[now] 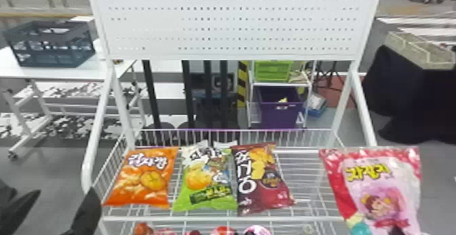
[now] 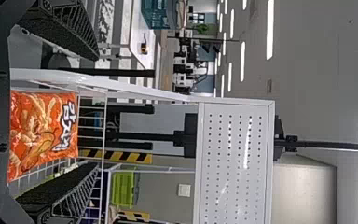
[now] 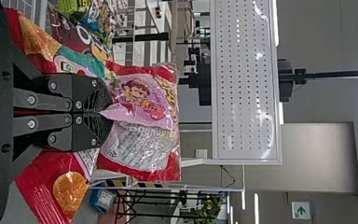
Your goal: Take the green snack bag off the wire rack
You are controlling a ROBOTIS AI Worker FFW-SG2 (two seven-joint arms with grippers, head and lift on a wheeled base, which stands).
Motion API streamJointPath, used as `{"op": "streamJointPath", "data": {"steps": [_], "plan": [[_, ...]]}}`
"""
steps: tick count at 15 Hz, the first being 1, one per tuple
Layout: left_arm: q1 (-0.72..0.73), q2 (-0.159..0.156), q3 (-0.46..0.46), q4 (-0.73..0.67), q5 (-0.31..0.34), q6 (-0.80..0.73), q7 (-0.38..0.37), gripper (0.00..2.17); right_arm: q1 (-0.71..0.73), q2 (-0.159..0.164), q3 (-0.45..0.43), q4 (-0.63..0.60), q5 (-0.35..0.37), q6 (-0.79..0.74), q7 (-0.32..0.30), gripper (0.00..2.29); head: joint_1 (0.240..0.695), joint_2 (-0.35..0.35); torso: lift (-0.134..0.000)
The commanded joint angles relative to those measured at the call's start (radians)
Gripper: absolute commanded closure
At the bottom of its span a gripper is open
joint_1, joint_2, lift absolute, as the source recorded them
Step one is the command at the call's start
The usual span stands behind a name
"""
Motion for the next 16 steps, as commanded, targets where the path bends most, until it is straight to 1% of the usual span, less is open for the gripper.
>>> {"op": "streamJointPath", "data": {"steps": [1,8,10,11,12,13,15,16], "plan": [[0.006,0.0,0.002,0.0,-0.001,0.0,0.0,0.08,0.002,0.0,0.0,-0.003,0.001,0.0,0.0,2.18,0.499,0.0,0.0],[0.018,0.0,0.006,-0.006,-0.001,-0.003,0.0,0.08,0.011,-0.002,-0.003,-0.011,0.001,0.0,0.0,2.18,0.499,0.0,0.0],[0.007,0.0,-0.002,-0.005,0.01,-0.003,-0.003,0.08,0.011,0.0,-0.002,-0.011,0.001,0.0,0.0,2.18,0.499,0.0,0.0],[-0.013,0.0,-0.02,0.013,0.013,0.0,-0.015,0.08,0.011,0.0,-0.002,-0.011,0.003,0.0,0.0,2.18,0.499,0.0,0.0],[-0.049,0.005,-0.057,0.047,-0.001,0.006,-0.012,0.08,0.011,0.0,0.001,-0.014,0.003,0.0,0.0,2.18,0.499,0.0,0.0],[-0.094,0.011,-0.098,0.089,-0.001,0.015,-0.005,0.08,0.012,0.002,0.003,-0.017,0.004,0.0,0.0,2.18,0.499,0.0,0.0],[-0.194,0.032,-0.204,0.158,0.002,0.049,0.011,0.08,0.014,0.006,0.006,-0.017,0.006,-0.003,0.003,2.18,0.499,0.0,0.0],[-0.266,0.051,-0.282,0.191,-0.001,0.067,0.045,0.08,0.014,0.006,0.006,-0.015,0.006,-0.003,0.003,2.18,0.499,0.0,0.0]]}}
